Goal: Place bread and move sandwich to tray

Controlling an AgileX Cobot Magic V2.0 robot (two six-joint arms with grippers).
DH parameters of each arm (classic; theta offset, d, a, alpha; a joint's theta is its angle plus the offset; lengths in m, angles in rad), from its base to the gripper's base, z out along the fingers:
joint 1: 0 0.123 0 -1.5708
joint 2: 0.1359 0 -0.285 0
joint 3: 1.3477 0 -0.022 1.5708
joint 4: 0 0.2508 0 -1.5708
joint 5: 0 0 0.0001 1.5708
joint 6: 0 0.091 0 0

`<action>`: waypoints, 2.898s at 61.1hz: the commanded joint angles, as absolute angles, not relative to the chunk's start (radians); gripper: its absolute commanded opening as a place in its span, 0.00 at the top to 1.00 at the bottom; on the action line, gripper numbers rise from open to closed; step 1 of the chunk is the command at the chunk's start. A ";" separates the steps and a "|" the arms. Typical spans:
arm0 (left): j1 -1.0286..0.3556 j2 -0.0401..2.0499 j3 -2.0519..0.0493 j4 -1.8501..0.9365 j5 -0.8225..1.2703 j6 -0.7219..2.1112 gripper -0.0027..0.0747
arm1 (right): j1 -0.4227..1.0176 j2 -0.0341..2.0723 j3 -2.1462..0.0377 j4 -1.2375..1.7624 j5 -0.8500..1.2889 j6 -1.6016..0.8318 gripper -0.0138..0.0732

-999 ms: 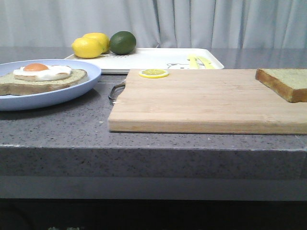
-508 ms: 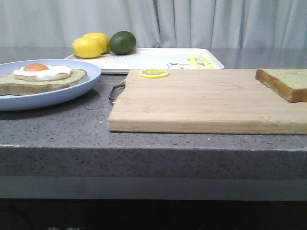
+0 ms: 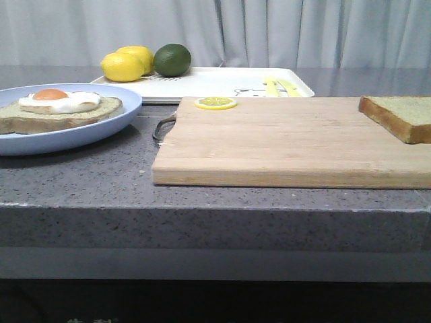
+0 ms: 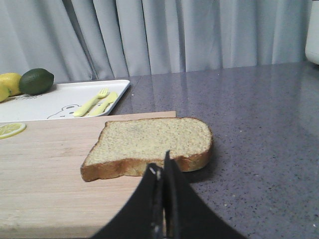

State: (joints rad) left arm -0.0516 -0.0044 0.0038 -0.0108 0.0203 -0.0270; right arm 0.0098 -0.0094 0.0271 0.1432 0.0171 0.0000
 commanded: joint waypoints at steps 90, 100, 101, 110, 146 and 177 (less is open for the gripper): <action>-0.050 0.406 -0.851 -0.104 0.572 -0.037 0.99 | 0.005 0.524 -0.736 0.151 0.644 -0.008 0.97; -0.050 0.465 -0.849 -0.104 0.600 -0.037 0.99 | 0.005 0.616 -0.735 0.151 0.647 -0.008 0.97; -0.050 0.472 -0.849 -0.104 0.598 -0.037 0.99 | 0.005 0.626 -0.734 0.151 0.647 -0.008 0.97; -0.050 0.507 -0.849 -0.104 0.600 -0.037 0.99 | 0.005 0.683 -0.734 0.151 0.659 -0.008 0.97; -0.050 0.547 -0.849 -0.043 0.594 -0.037 0.26 | 0.005 0.807 -0.734 0.151 0.647 -0.008 0.32; -0.159 0.547 -0.849 -0.084 0.600 -0.017 0.26 | -0.180 0.910 -0.869 0.153 0.780 0.039 0.32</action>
